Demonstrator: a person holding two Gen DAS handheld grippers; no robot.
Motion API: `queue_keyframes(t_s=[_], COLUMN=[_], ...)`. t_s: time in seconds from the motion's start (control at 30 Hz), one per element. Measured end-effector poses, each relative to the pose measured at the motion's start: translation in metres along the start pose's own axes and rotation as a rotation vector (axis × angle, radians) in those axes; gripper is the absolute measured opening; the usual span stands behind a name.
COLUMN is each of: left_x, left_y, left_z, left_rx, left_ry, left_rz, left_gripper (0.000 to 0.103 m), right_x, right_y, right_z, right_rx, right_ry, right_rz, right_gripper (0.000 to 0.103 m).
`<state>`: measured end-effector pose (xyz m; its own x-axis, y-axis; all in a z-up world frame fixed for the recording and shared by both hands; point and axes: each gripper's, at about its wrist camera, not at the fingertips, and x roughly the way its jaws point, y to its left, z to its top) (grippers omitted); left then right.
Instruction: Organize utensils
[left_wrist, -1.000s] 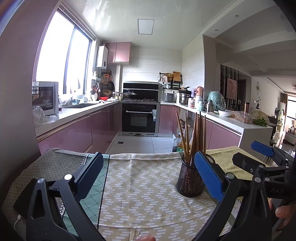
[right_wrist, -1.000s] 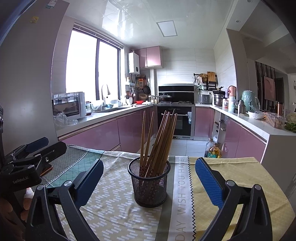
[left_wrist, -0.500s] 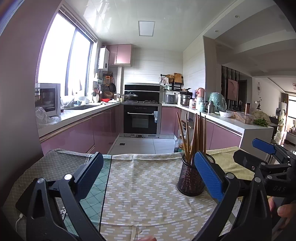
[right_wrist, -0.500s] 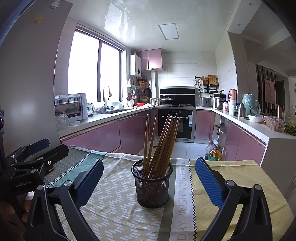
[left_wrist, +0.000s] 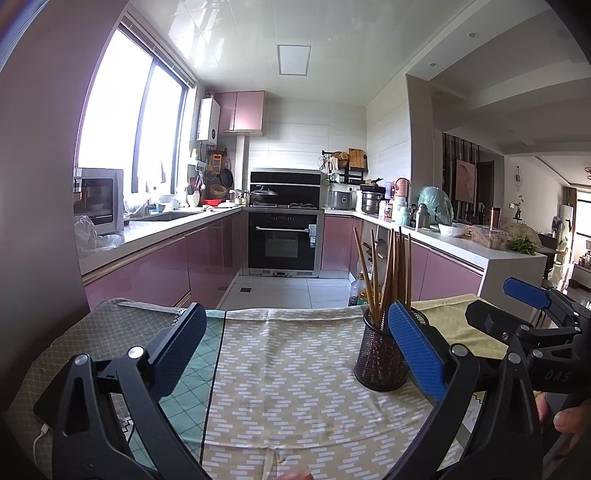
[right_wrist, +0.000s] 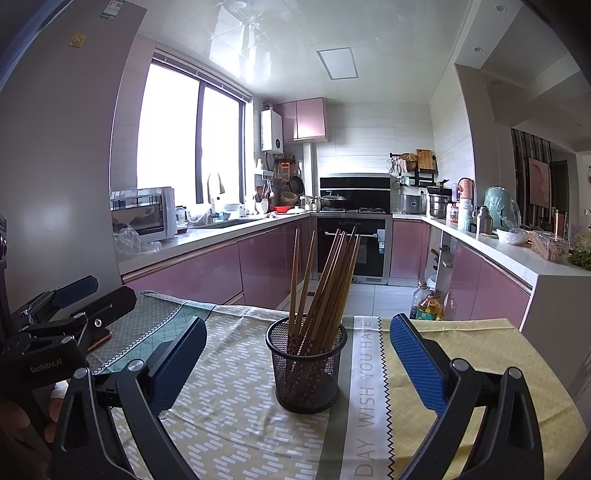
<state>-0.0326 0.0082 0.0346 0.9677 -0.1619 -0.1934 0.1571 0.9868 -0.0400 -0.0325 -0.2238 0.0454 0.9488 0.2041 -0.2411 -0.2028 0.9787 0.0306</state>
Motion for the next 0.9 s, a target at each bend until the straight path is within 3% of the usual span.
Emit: queue_keyframes(t_s=[0.9], left_x=[-0.0043], left_y=[-0.0033], left_z=[0.0011], left_rx=[0.0], left_ry=[0.003], left_rz=[-0.006], left_gripper=[0.097], right_x=[-0.0027], right_y=[0.0032], right_z=[-0.0004], right_rx=[0.002], right_ry=[-0.008], right_rz=[-0.002], right_gripper=[0.096])
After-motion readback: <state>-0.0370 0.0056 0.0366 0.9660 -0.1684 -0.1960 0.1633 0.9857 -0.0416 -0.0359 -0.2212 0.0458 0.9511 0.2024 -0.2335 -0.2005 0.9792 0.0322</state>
